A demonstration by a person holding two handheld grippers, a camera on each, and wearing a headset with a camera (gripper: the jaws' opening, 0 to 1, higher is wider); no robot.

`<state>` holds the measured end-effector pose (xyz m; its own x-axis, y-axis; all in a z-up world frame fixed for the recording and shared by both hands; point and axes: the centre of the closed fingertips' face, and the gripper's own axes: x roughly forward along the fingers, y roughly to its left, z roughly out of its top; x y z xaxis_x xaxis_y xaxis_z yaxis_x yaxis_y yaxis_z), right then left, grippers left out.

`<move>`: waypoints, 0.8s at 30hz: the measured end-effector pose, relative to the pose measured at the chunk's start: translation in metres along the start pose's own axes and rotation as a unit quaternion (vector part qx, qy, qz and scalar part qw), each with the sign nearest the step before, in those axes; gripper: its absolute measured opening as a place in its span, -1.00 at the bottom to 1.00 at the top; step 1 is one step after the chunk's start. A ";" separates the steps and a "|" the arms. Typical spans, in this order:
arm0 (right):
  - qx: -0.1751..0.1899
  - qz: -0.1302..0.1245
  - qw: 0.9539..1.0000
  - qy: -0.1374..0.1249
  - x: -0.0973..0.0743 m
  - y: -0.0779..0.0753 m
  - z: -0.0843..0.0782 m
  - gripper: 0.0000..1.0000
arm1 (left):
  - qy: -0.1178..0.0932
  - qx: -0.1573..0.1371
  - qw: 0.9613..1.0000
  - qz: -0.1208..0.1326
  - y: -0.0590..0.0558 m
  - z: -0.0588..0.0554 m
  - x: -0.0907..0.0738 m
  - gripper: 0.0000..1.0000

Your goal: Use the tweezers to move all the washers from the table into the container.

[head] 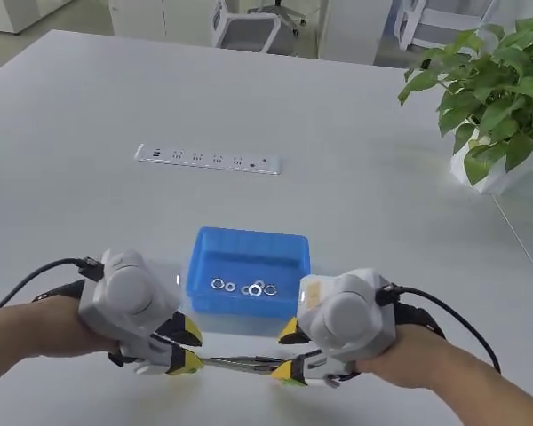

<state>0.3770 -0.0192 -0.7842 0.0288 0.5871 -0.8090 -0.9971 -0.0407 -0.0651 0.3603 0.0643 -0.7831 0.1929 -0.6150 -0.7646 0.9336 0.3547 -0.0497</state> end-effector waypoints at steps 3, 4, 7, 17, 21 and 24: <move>0.012 -0.021 1.000 -0.012 -0.011 -0.008 0.002 -0.36 | -0.015 -0.013 1.000 0.008 0.002 0.004 -0.009 -0.43; 0.016 -0.030 0.999 -0.017 -0.015 -0.010 0.003 -0.33 | -0.019 -0.017 1.000 0.012 0.003 0.005 -0.012 -0.41; 0.034 -0.054 0.997 -0.034 -0.026 -0.019 0.007 -0.20 | -0.033 -0.028 0.999 0.023 0.005 0.010 -0.021 -0.33; 0.080 -0.106 0.988 -0.075 -0.061 -0.032 0.005 0.17 | -0.082 -0.059 0.993 0.063 0.006 0.032 -0.050 0.06; 0.103 -0.121 0.983 -0.095 -0.071 -0.035 0.004 0.29 | -0.103 -0.069 0.989 0.080 0.005 0.040 -0.061 0.23; 0.115 -0.125 0.980 -0.103 -0.075 -0.035 0.001 0.40 | -0.113 -0.077 0.987 0.087 0.003 0.043 -0.065 0.35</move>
<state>0.4099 -0.0611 -0.7207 0.2837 0.7072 -0.6476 -0.9508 0.2950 -0.0943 0.3634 0.0754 -0.7061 0.4240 -0.6711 -0.6082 0.8275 0.5600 -0.0410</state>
